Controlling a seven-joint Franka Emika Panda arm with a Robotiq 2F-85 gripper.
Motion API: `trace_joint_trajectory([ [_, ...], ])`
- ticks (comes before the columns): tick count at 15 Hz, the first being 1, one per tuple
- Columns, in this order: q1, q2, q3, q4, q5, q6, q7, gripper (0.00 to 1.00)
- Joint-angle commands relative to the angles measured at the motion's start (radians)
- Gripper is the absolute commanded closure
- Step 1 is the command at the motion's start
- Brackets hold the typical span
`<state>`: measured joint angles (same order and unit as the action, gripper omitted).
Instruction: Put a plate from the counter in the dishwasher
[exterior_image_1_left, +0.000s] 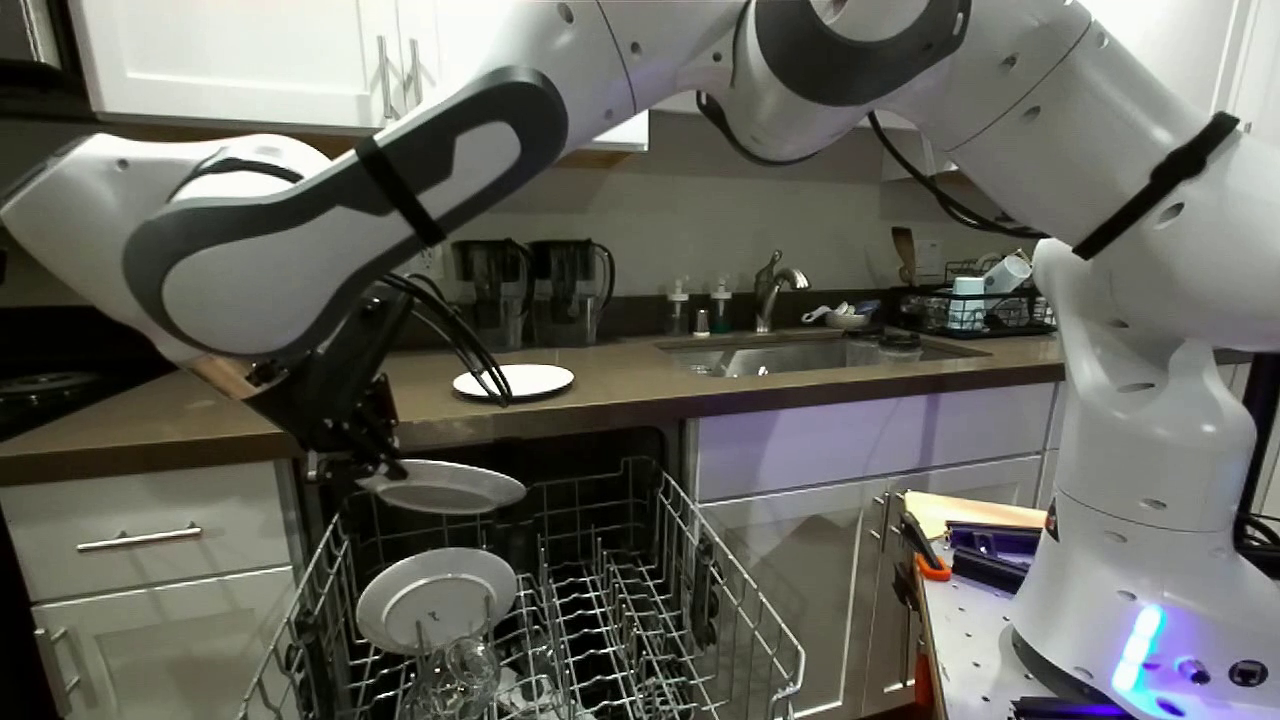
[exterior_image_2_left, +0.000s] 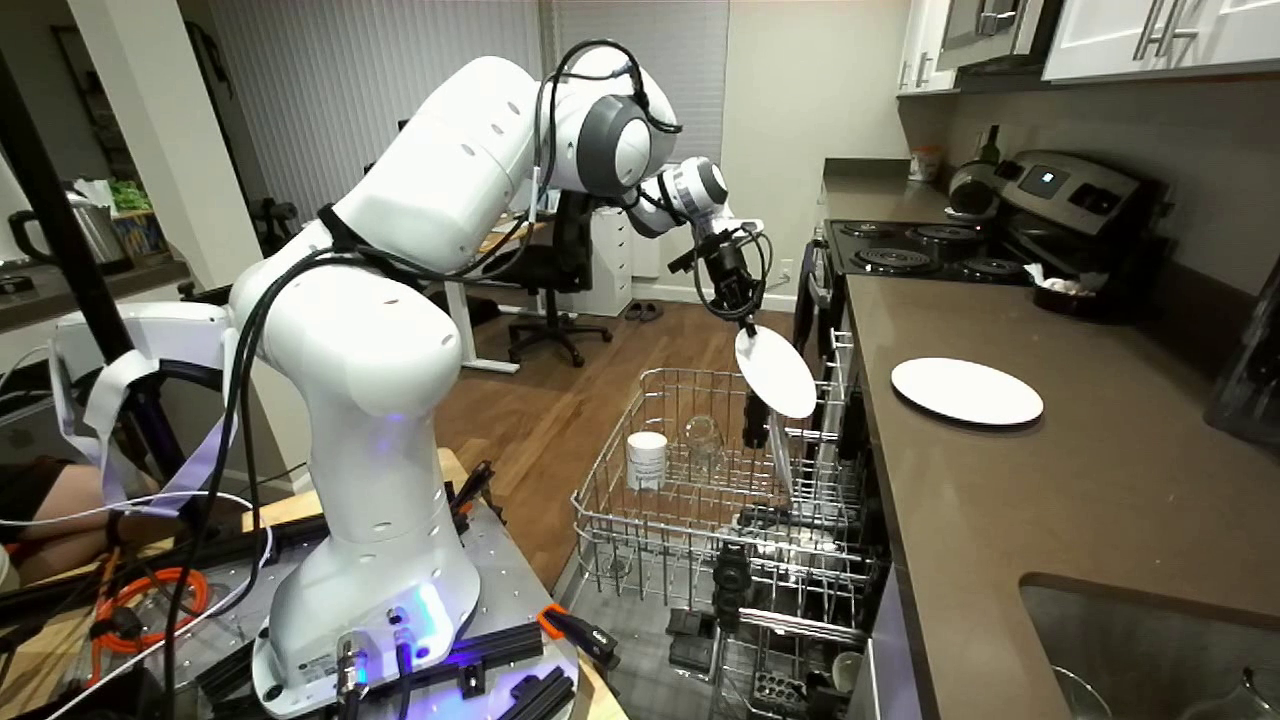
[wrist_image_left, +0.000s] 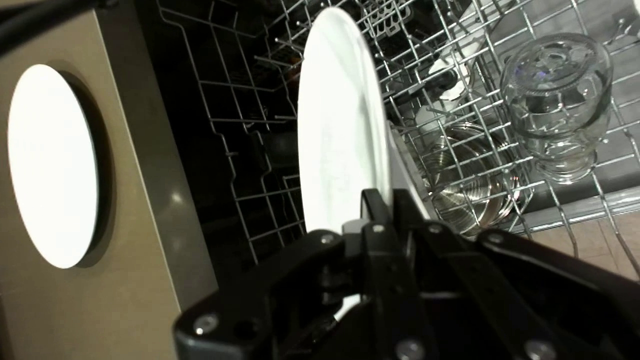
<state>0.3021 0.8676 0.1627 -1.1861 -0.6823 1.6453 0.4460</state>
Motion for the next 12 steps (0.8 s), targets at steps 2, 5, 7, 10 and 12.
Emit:
trace_joint_trajectory([
  [2,-0.025,-0.040,0.022,-0.043,0.017,0.008,-0.044,0.93],
  [5,-0.050,-0.056,0.047,-0.063,0.037,0.023,-0.080,0.93],
  [7,-0.072,-0.066,0.069,-0.076,0.056,0.040,-0.113,0.93],
  [10,-0.101,-0.079,0.096,-0.093,0.081,0.049,-0.144,0.93],
  [12,-0.050,-0.095,0.011,-0.098,0.169,0.057,-0.183,0.93],
])
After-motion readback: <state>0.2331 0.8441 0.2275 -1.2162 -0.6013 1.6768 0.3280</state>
